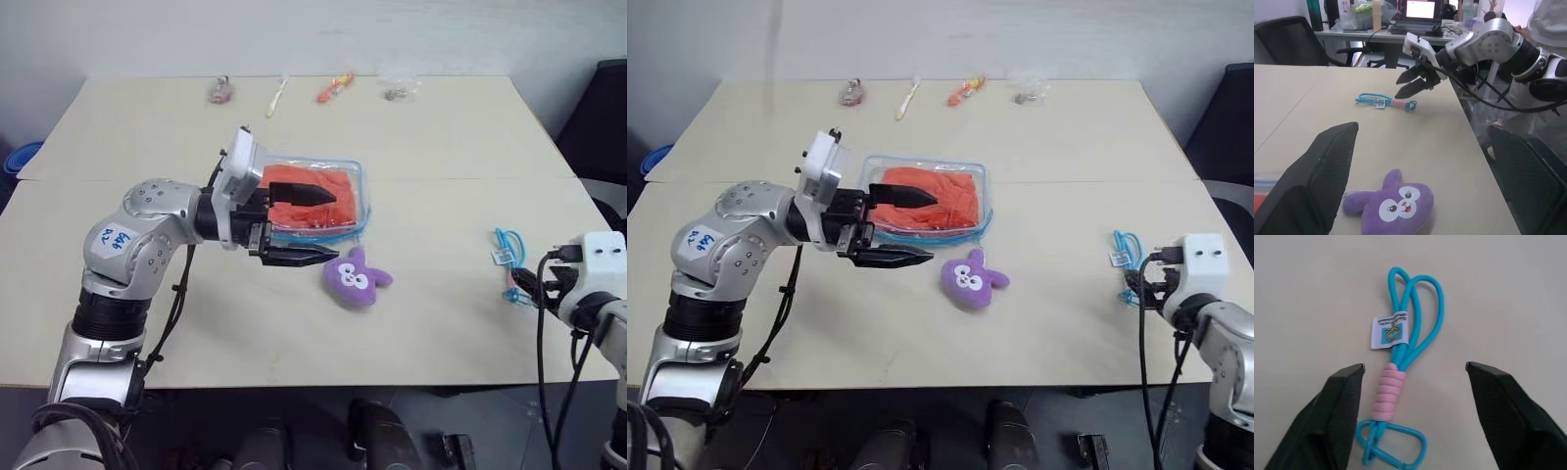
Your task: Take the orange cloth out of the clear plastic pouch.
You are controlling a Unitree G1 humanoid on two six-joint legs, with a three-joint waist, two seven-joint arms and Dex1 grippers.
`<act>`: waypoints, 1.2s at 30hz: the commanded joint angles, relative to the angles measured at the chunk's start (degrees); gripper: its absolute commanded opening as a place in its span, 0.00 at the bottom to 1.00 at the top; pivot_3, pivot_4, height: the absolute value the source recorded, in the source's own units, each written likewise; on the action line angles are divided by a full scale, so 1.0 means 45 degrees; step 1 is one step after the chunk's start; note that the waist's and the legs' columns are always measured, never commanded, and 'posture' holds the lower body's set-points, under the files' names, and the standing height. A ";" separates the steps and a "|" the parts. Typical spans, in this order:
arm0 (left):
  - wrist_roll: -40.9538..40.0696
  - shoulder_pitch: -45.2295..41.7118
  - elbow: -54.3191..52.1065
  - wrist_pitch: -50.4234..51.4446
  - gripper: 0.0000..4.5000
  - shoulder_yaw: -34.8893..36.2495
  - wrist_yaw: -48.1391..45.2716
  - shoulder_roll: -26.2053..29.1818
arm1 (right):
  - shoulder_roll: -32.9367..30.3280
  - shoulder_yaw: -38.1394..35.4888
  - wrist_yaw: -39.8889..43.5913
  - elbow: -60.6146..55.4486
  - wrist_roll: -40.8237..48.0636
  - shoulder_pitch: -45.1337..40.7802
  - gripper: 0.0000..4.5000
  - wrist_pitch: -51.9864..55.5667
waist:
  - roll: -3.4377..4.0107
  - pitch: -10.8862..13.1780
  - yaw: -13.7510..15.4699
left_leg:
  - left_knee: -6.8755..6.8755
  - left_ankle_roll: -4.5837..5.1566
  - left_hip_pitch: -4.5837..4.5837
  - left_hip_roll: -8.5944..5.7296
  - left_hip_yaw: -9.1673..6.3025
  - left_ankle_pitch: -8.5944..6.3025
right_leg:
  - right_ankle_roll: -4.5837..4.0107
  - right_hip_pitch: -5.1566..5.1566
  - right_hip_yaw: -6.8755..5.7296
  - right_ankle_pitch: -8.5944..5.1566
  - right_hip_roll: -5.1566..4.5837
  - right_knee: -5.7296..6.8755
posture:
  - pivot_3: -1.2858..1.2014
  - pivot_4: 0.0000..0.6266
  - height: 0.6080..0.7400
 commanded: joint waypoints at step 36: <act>1.1841 -0.5267 1.5852 -1.5128 0.57 -0.2930 0.2263 0.0306 | -0.3231 0.3799 0.3960 -0.3736 0.6692 -0.4204 1.00 -0.1072 | -0.0048 0.0022 0.0273 | 0.0175 0.0107 -0.0212 -0.0028 -0.0099 -0.0053 | 0.0103 -0.0017 -0.0187 0.0060 -0.0027 -0.0104 | 0.52 0.24 1.00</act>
